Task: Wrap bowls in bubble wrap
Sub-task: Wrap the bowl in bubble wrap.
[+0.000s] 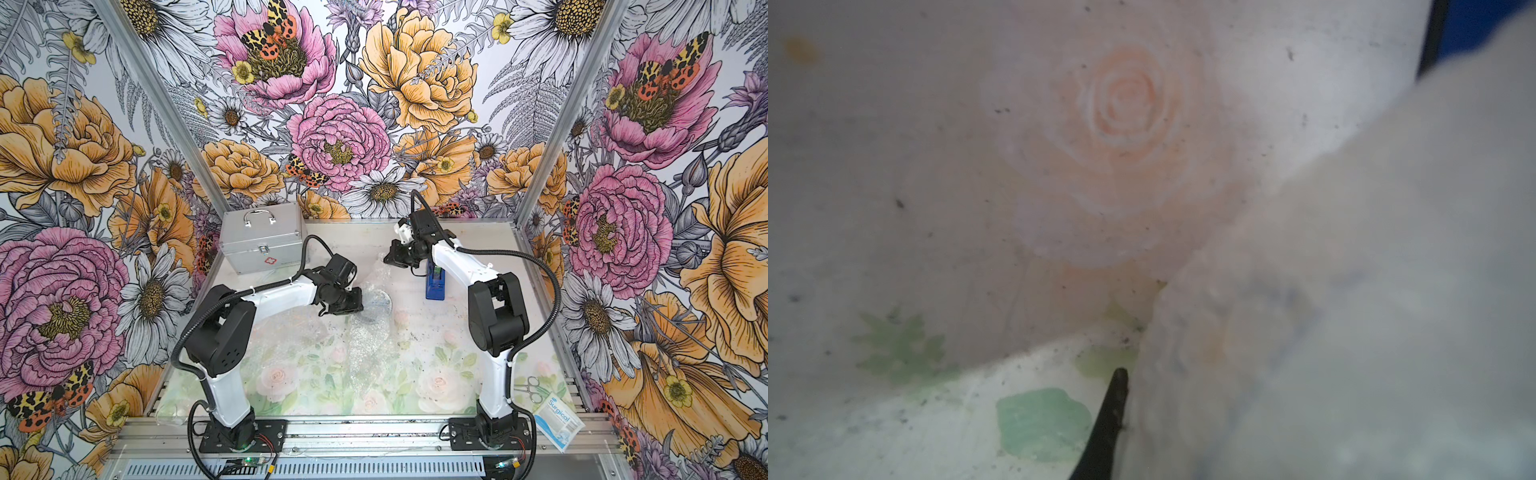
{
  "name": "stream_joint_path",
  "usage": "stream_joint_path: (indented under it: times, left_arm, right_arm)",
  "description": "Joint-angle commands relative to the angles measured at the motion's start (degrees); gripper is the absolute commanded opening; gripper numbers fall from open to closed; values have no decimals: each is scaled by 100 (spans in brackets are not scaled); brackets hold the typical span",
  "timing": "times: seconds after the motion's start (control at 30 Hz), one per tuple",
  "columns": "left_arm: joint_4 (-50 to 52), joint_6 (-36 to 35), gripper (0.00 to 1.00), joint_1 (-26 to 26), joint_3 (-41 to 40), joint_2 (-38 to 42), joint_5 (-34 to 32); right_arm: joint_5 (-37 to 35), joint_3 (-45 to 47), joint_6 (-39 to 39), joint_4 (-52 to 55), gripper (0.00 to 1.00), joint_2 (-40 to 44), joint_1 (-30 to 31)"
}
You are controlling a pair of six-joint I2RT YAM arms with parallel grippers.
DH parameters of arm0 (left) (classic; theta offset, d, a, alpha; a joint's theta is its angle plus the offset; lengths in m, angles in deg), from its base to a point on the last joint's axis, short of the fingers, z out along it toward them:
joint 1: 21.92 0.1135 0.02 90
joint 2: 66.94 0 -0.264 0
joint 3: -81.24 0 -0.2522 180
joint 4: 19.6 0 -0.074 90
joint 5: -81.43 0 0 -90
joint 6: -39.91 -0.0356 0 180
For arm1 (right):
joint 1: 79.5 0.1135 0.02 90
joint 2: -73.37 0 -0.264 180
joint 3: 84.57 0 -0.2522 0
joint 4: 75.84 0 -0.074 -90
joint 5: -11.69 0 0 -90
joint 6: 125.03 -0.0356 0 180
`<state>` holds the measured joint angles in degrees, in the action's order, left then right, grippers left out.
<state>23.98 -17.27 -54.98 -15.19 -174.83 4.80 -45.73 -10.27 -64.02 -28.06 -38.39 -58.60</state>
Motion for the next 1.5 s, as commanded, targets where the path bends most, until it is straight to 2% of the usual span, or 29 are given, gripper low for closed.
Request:
stream_joint_path:
  times: [0.0, 0.13, 0.2, 0.33, 0.53, 0.67, 0.73, 0.8, 0.87, 0.9, 1.0, 1.17, 1.23, 1.33, 1.47]
  left_arm:
    - [-420, 681, 0, 149, -88, -156, 342]
    - [-1181, 1446, 0, 359, -401, -340, 788]
    - [-1495, 1707, 0, 391, -583, -312, 860]
    - [-1540, 1788, 0, 397, -664, -257, 800]
    - [-1445, 1824, 2, 433, -702, -192, 877]
    - [-1285, 1860, 35, 511, -874, 281, 763]
    - [-1117, 1815, 47, 559, -868, 631, 654]
    - [-907, 1717, 56, 583, -746, 746, 567]
    - [-871, 1643, 72, 623, -649, 788, 543]
    - [-869, 1604, 75, 634, -601, 764, 527]
    - [-886, 1482, 76, 585, -376, 505, 604]
    - [-882, 1306, 71, 331, -71, -92, 602]
    - [-882, 1345, 64, 281, -72, -198, 567]
    - [-904, 1394, 60, 226, -205, -140, 434]
    - [-900, 1378, 55, 213, -339, -103, 393]
  right_arm:
    - [-437, 358, 23, -1, 0, 490, 472]
    - [-1179, 1024, -188, -133, 0, 681, 1127]
    - [-1375, 1370, -388, -253, 0, 670, 1269]
    - [-1529, 1968, -577, -543, 0, 636, 1364]
    - [-1747, 2113, -457, -546, 0, 409, 1316]
    - [-1687, 1999, -433, -551, 0, 370, 1276]
    - [-1658, 1948, -423, -546, 0, 360, 1276]
    - [-1641, 1934, -422, -545, 0, 336, 1273]
    - [-1625, 1945, -421, -546, 0, 320, 1276]
    - [-1615, 1959, -423, -555, 0, 316, 1276]
    - [-1623, 1987, -419, -572, 0, 378, 1293]
    - [-1676, 2040, -429, -563, 12, 591, 1320]
    - [-1712, 2079, -459, -561, 19, 773, 1328]
    - [-1860, 2177, -553, -545, 33, 1173, 1328]
    - [-2021, 2221, -706, -481, 42, 1592, 1344]
